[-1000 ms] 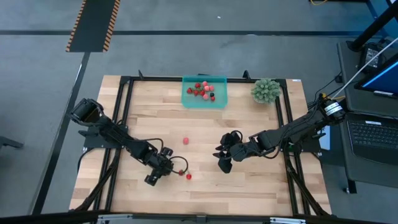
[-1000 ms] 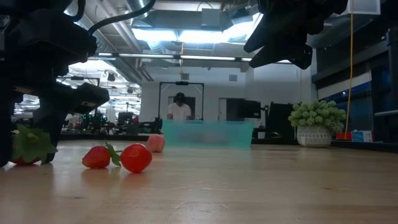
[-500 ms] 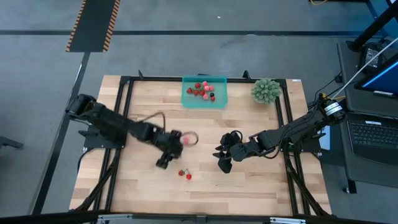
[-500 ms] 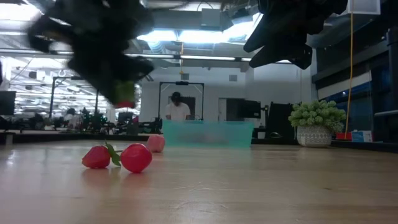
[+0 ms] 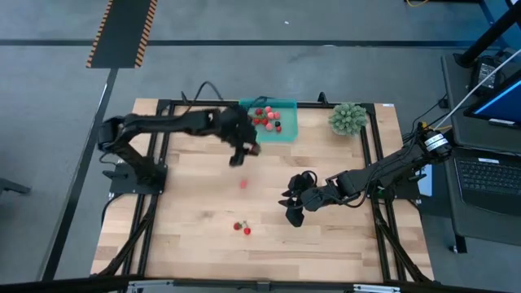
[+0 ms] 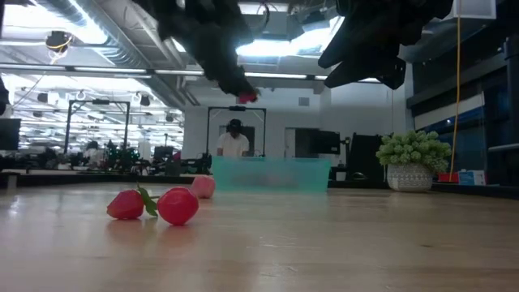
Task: Pick and placing Produce into tupperware
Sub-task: Put the strawberry into the blue basket
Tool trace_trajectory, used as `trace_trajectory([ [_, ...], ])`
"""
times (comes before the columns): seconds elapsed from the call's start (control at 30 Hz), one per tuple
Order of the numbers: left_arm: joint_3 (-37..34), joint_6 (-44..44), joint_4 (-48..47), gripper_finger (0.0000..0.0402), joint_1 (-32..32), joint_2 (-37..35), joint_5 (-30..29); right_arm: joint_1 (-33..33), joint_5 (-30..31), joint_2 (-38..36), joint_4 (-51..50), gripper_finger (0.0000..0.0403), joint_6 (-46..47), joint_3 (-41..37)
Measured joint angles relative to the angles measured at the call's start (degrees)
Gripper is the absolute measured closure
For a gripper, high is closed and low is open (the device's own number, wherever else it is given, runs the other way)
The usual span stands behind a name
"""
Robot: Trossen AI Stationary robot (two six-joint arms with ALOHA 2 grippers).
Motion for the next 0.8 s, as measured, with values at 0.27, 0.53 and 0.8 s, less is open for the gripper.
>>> trace_trajectory([
  [0.27,11.7,0.0,-5.3,0.0263,10.4,14.0,5.0,0.0,0.0,0.0,-0.3,0.0248,0.2,0.0],
  [0.53,20.4,-0.5,-10.7,0.0263,17.9,24.7,5.4,0.0,0.0,0.0,-0.3,0.0248,0.2,0.0],
  [0.8,22.1,-1.6,-14.1,0.0262,20.8,28.0,0.7,0.0,0.0,0.0,-0.5,0.0248,0.2,0.0],
])
